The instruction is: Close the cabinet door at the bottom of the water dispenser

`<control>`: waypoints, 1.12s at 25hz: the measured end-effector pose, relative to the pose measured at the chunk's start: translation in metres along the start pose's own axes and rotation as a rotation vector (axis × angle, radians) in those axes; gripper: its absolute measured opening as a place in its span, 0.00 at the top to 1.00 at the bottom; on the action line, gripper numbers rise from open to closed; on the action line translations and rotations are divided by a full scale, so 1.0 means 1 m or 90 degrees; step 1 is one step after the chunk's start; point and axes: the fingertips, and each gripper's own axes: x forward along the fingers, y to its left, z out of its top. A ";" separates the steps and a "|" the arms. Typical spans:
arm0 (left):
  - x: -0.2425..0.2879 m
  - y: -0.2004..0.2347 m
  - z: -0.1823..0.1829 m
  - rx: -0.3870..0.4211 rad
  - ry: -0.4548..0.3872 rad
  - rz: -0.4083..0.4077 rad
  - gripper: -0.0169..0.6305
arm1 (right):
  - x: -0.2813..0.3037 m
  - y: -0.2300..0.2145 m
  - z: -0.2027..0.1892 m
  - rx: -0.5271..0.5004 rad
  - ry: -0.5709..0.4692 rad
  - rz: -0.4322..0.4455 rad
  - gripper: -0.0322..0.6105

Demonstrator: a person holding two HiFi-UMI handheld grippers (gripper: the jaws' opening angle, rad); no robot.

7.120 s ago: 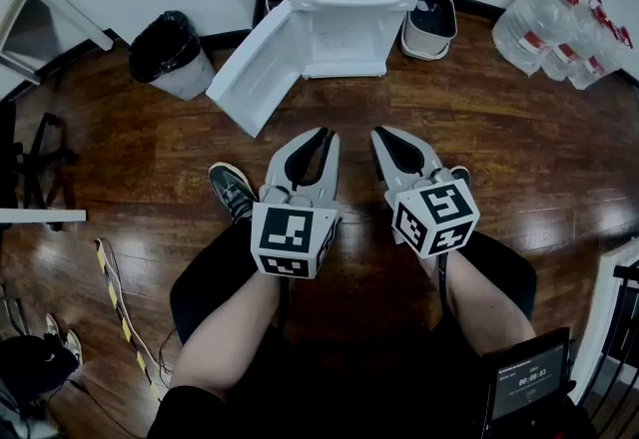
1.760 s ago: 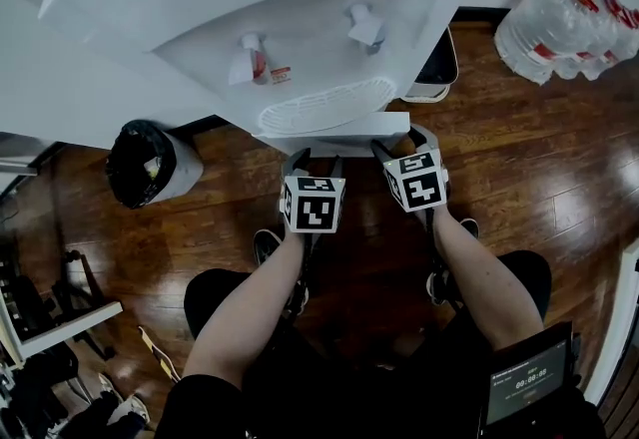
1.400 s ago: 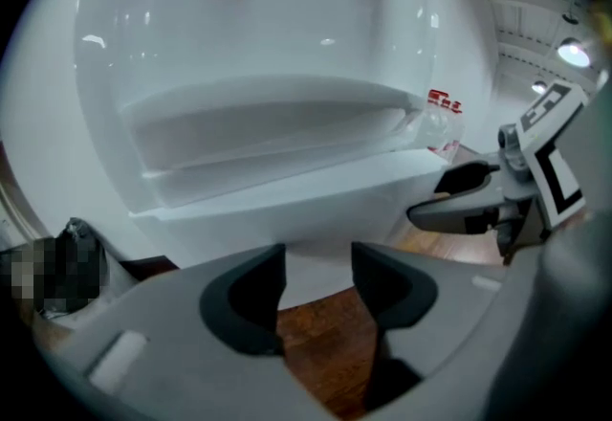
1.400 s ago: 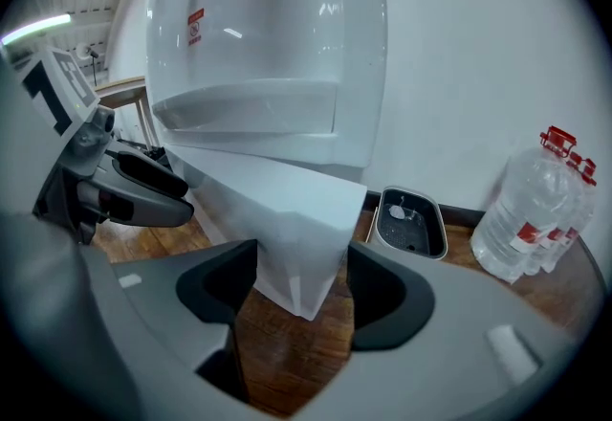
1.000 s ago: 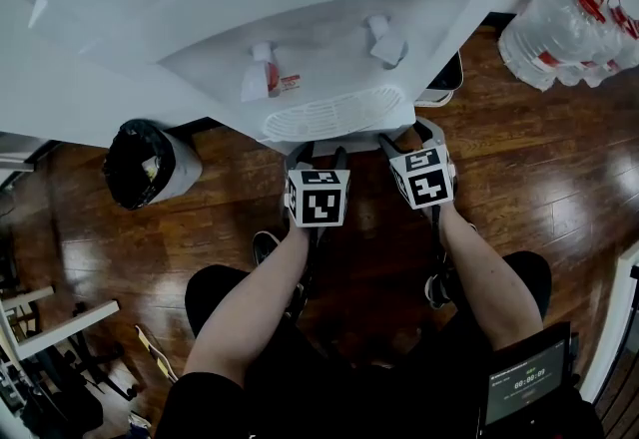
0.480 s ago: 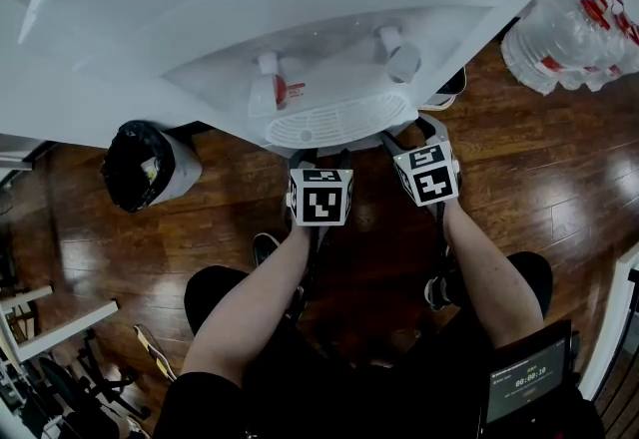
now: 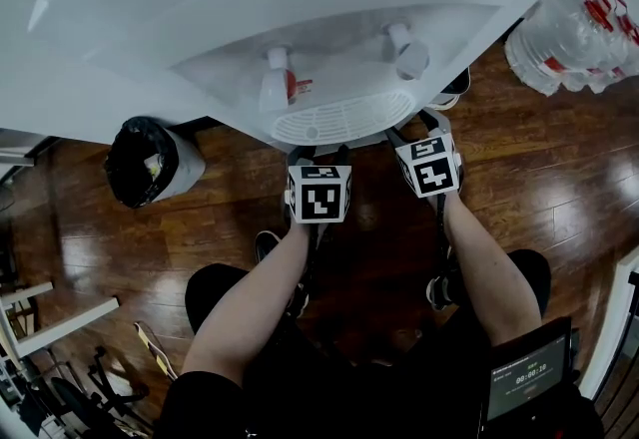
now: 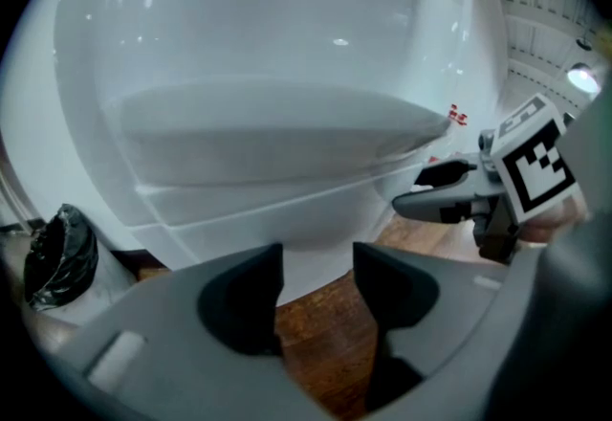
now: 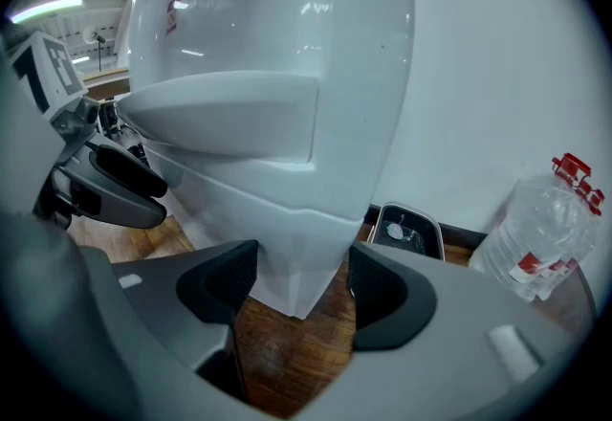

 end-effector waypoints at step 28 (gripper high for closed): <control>-0.167 -0.068 0.040 -0.031 -0.267 -0.083 0.90 | -0.193 0.069 0.072 0.125 -0.228 0.094 0.85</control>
